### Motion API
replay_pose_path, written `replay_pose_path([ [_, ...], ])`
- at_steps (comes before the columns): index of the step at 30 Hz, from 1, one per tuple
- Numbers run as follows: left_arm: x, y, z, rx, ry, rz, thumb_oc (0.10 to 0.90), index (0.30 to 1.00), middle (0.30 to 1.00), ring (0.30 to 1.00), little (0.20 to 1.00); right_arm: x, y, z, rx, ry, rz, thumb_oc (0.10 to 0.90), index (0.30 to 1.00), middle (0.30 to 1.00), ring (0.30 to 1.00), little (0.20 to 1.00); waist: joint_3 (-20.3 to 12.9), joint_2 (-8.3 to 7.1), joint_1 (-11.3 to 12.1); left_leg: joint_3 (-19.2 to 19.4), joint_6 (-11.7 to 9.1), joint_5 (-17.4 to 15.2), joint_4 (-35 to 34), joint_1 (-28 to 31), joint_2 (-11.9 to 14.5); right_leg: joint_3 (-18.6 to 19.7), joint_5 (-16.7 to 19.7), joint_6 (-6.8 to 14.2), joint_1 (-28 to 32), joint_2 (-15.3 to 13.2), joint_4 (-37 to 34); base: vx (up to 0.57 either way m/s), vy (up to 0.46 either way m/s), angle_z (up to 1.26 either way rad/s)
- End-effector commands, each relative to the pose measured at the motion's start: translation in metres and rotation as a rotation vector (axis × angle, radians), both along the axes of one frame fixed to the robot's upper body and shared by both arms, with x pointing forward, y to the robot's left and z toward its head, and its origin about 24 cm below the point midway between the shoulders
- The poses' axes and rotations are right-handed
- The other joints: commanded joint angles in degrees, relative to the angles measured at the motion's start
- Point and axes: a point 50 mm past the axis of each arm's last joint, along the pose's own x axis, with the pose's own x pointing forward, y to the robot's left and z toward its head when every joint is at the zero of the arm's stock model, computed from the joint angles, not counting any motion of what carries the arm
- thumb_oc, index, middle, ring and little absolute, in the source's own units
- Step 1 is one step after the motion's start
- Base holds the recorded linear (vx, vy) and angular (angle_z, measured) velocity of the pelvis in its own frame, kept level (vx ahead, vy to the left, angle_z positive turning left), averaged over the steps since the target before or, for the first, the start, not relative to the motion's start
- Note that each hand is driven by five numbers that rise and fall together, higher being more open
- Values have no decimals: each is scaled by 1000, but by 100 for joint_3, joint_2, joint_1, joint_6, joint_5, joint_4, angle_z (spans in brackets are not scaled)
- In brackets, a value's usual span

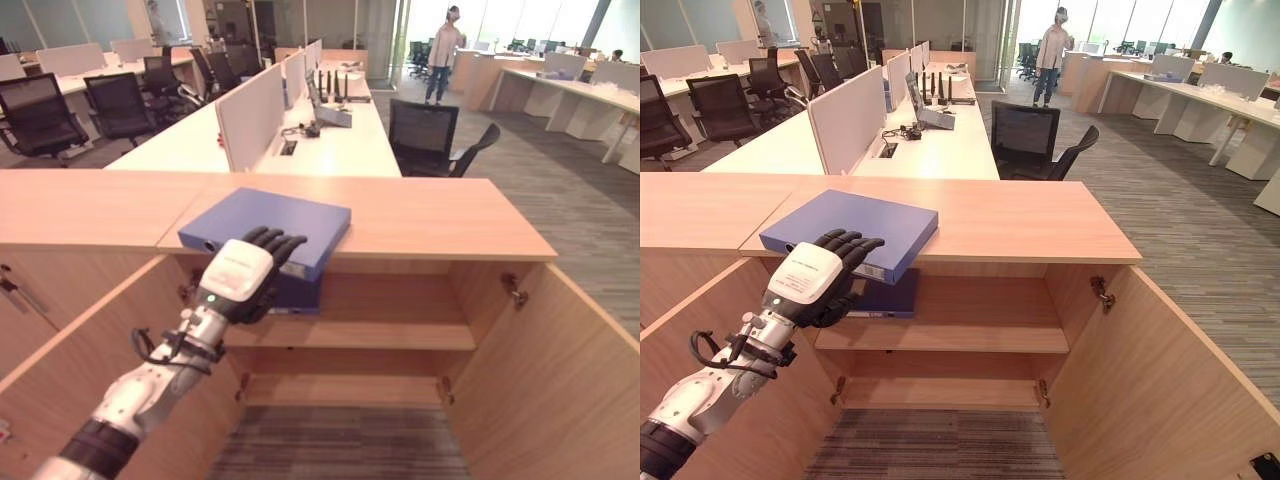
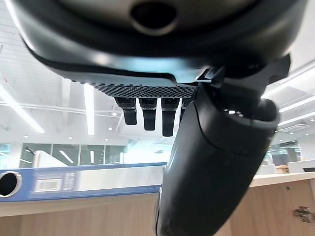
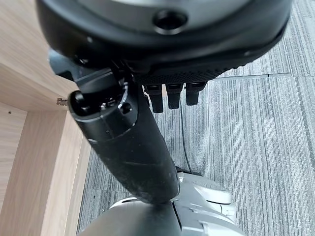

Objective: Put the empty folder in the office cabinet

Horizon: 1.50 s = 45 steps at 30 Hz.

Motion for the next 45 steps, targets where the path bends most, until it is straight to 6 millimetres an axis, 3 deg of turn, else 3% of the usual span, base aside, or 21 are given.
replay_pose_path([
  [1, 33, -12, 75, -46, -321, -30, 800, 900, 900, 900, 900, 40, 7, 4, 12, -104, 65, 800, 900, 900, 900, 900, -15, -74, -178, -181, -114, -267, -9, -63, -17, -49, -425, 439, 559, -201, 44, 3, -1, -5],
  [17, 59, -21, 67, 49, -269, 9, 800, 900, 900, 900, 900, 39, 6, 4, 7, -90, 88, 800, 900, 900, 900, 900, -45, -39, -275, -138, -115, -351, -9, 5, -4, -15, -484, 459, 583, -191, 44, 5, -1, -3],
  [35, 75, 12, 38, 103, -165, 235, 800, 900, 900, 900, 900, 37, 5, 4, 10, -75, 93, 800, 900, 900, 900, 900, -50, -22, -315, -79, -124, -355, -9, 61, -1, 13, -499, 459, 618, -186, 44, -5, 0, 0],
  [36, 75, 12, 38, 102, -166, 235, 750, 825, 825, 825, 825, 37, 5, 4, 10, -76, 93, 800, 900, 900, 900, 900, -36, -29, -314, -72, -121, -290, -9, 35, -7, 13, -444, 449, 591, -191, 44, 0, 0, 0],
  [37, 76, 14, 38, 100, -170, 247, 554, 531, 531, 531, 531, 37, 5, 4, 9, -75, 95, 800, 900, 900, 900, 900, -47, -20, -319, -73, -125, -363, -9, 73, -3, 16, -502, 462, 627, -184, 44, -38, 0, -2],
  [38, 76, 16, 38, 97, -175, 257, 400, 300, 300, 300, 300, 37, 5, 4, 8, -76, 96, 800, 900, 900, 900, 900, -37, -28, -323, -63, -124, -291, -9, 45, -10, 16, -440, 452, 597, -190, 44, 35, 4, -1],
  [45, 76, 18, 36, 53, -179, 276, 400, 300, 300, 300, 300, 35, 3, 4, -6, -70, 85, 800, 900, 900, 900, 900, -48, -23, -354, -49, -125, -363, -9, 94, -3, 31, -492, 464, 626, -184, 44, 3, 0, -1],
])
